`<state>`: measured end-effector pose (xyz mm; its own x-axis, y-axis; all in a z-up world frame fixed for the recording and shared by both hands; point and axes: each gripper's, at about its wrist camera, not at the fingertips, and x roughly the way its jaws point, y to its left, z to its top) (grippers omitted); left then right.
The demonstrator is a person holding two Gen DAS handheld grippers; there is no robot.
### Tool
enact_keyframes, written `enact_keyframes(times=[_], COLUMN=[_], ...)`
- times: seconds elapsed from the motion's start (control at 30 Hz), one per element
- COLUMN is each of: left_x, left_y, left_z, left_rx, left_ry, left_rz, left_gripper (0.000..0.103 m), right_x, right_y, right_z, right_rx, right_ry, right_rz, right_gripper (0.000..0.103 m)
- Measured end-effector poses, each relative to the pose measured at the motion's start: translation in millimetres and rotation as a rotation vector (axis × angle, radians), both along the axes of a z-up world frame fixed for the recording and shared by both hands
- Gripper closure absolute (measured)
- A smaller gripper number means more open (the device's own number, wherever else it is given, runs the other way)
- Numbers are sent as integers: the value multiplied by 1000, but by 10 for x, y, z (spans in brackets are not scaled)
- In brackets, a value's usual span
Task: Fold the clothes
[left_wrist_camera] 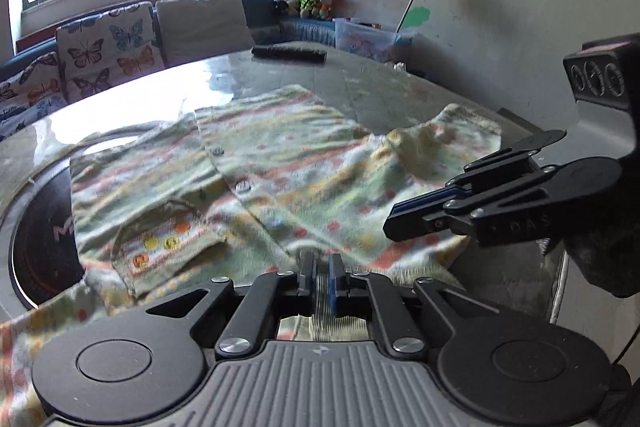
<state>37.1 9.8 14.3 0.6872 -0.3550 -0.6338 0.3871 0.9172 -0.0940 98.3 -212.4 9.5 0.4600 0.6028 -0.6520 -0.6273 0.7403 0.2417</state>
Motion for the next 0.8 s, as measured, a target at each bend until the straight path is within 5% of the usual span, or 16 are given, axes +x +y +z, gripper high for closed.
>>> enact_keyframes(times=[0.33,0.57,0.8], left_x=[230,231,222], left_y=[-81,-79,-79], left_z=[-141,-150,-141], left_rx=[-2,-6,-10], left_ry=[46,46,43], left_rz=[-9,-21,-20], left_gripper=[96,95,93], right_x=[500,519,520], right_y=[-378,-611,-1173], right_z=[-160,-163,-139], right_rx=[-41,-46,-52], right_ry=[4,0,-33], right_rz=[-200,-277,-486], right_gripper=[86,80,79])
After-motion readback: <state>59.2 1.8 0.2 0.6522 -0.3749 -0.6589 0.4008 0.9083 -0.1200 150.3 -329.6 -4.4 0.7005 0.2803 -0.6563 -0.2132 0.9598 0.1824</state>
